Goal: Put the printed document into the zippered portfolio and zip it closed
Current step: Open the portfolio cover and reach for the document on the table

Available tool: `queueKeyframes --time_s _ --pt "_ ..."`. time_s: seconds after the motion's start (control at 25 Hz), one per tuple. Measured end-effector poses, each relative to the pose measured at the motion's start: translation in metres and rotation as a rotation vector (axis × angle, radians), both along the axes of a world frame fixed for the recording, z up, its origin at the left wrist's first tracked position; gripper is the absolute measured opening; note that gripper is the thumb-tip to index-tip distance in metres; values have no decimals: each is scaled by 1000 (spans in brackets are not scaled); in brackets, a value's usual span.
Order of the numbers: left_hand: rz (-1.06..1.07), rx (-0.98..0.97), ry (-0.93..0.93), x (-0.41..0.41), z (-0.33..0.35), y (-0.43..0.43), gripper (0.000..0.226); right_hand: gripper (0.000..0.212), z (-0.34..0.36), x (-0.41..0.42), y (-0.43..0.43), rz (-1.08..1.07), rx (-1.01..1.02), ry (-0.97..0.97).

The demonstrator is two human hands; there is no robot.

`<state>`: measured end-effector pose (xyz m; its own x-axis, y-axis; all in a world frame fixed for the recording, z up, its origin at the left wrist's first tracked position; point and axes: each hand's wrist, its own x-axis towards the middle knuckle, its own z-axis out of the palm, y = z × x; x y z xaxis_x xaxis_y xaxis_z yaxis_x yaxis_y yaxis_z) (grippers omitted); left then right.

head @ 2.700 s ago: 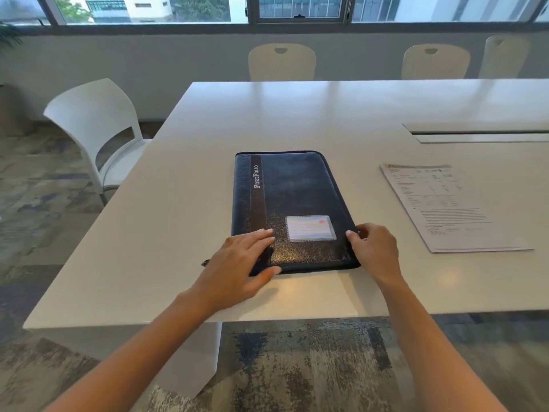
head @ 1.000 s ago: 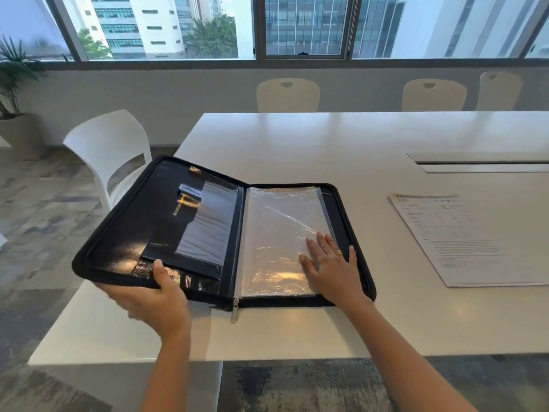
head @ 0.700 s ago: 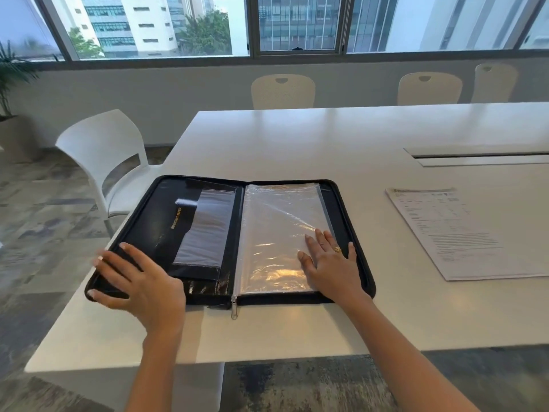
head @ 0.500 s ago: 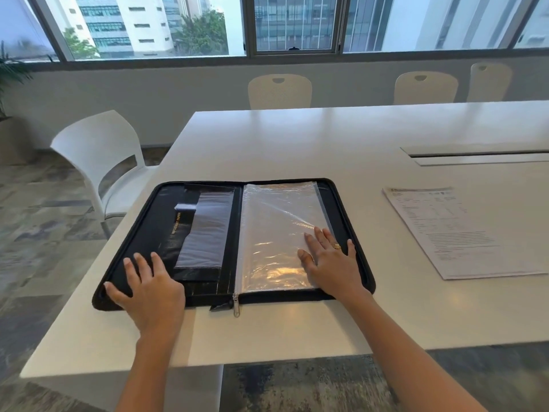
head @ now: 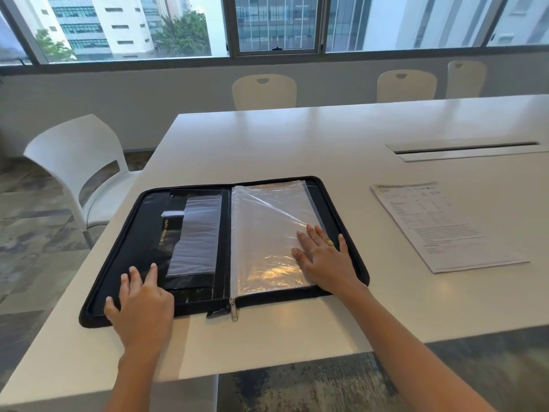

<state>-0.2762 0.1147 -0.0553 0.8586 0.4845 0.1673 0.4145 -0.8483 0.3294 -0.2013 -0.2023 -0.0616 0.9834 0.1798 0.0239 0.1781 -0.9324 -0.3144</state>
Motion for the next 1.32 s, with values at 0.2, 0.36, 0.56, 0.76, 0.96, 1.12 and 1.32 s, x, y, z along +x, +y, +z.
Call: queueKeyframes --time_s 0.2,0.36,0.56,0.76,0.96,1.12,1.32 --pt "44 -73 75 6 17 -13 50 62 2 -4 -7 -27 22 -22" --pt "-31 -65 46 20 34 -58 51 55 14 0 -41 -53 156 -156" --pt "-331 21 -158 56 66 -176 52 53 33 19 -141 -372 89 -318" --pt "-705 -179 -84 105 68 -323 53 69 41 37 -258 -739 -99 -52" --pt "-765 -25 79 148 45 -420 54 88 38 54 -316 -883 -22 111" --pt "-726 54 97 160 33 -449 49 86 40 63 -339 -894 -16 137" --pt "-665 -25 164 164 37 -463 41 56 53 77 -361 -823 227 267"
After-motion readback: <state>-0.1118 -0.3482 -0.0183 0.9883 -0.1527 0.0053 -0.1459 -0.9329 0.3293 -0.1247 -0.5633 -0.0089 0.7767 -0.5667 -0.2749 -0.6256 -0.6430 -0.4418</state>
